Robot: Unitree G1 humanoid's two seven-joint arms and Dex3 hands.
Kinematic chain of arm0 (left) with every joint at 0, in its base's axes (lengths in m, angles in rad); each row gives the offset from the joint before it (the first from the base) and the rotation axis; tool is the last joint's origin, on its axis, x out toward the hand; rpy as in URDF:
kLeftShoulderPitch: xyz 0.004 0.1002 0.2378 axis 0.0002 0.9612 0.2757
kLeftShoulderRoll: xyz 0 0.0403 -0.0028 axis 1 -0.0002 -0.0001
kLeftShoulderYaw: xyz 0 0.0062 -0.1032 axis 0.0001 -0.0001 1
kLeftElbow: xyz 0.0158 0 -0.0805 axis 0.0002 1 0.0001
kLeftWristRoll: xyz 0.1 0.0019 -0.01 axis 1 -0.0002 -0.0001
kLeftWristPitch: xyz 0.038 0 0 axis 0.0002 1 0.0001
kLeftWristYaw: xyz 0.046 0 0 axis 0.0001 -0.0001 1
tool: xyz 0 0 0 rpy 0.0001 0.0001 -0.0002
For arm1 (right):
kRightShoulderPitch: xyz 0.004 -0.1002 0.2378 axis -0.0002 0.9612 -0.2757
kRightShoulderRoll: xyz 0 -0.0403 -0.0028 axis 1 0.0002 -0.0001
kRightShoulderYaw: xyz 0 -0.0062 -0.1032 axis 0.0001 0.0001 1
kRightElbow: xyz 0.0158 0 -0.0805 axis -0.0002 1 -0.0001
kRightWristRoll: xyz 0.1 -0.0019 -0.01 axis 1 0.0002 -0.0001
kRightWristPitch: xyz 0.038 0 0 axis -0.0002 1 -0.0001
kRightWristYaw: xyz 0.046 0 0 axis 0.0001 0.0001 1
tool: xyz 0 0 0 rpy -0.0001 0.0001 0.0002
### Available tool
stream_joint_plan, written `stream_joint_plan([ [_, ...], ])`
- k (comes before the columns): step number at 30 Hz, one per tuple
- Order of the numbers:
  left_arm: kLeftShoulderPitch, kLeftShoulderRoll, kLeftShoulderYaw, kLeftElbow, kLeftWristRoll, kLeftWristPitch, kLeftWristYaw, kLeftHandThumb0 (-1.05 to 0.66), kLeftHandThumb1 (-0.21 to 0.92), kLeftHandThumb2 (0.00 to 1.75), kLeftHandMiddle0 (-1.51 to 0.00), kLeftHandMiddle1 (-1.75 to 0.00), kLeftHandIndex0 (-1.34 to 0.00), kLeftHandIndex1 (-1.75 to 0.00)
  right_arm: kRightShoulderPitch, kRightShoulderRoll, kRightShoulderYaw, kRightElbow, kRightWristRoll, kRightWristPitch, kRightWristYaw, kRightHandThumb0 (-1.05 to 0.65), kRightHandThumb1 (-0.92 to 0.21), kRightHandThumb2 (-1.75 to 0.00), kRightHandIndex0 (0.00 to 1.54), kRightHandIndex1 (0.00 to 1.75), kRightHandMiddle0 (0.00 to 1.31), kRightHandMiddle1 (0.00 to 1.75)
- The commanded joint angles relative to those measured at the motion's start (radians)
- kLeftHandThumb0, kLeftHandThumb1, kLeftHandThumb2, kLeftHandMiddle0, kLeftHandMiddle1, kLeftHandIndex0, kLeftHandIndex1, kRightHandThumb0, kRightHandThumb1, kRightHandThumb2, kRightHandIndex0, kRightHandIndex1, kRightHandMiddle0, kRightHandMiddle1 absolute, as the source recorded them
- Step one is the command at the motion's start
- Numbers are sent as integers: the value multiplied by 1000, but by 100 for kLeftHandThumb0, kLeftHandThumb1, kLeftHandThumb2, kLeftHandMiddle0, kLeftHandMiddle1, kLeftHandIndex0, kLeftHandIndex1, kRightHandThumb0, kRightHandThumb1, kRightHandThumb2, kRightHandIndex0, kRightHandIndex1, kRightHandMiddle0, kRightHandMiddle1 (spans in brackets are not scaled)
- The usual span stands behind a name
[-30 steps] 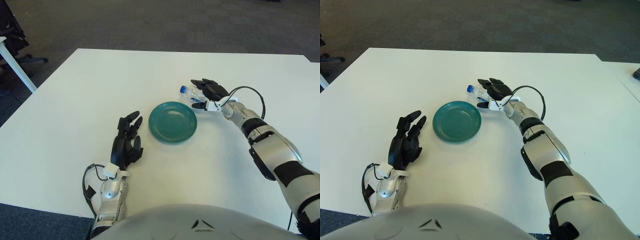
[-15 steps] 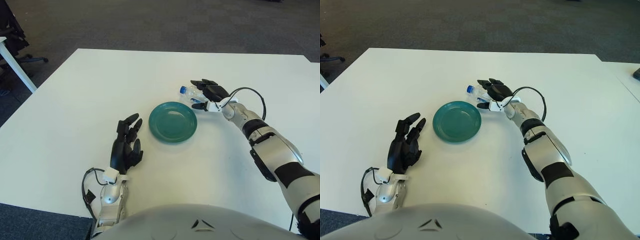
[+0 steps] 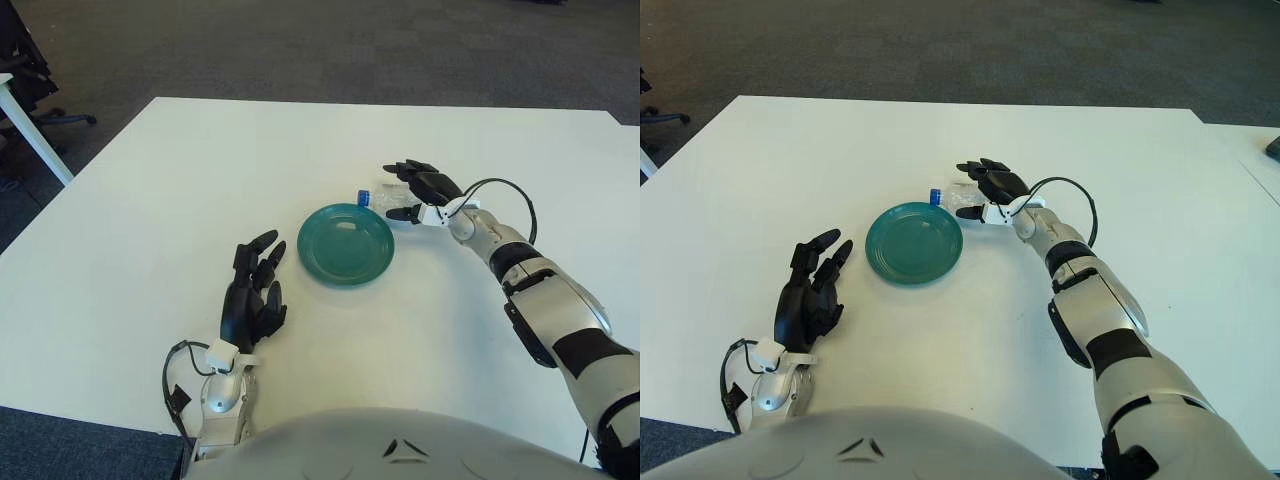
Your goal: Put the bottle into the plate.
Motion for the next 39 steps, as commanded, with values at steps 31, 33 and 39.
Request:
stream_joint_plan([
  [31,123,-43,-30,-25,-92,-31,5,-88,92,62,-50,-16,-10,-107,92,-59,-60,-2,52,-112,-148,-67,-65,-49,97,173,65,174],
  [33,123,-44,-32,-27,-95,-30,6,-88,92,62,-49,-16,-10,-107,94,-61,-66,-3,56,-126,-152,-66,-65,-49,105,174,72,174],
  [39,125,-43,-34,-28,-102,-33,4,-88,92,61,-48,-16,-10,-107,94,-64,-71,0,46,-140,-177,-54,-56,-67,120,175,86,175],
])
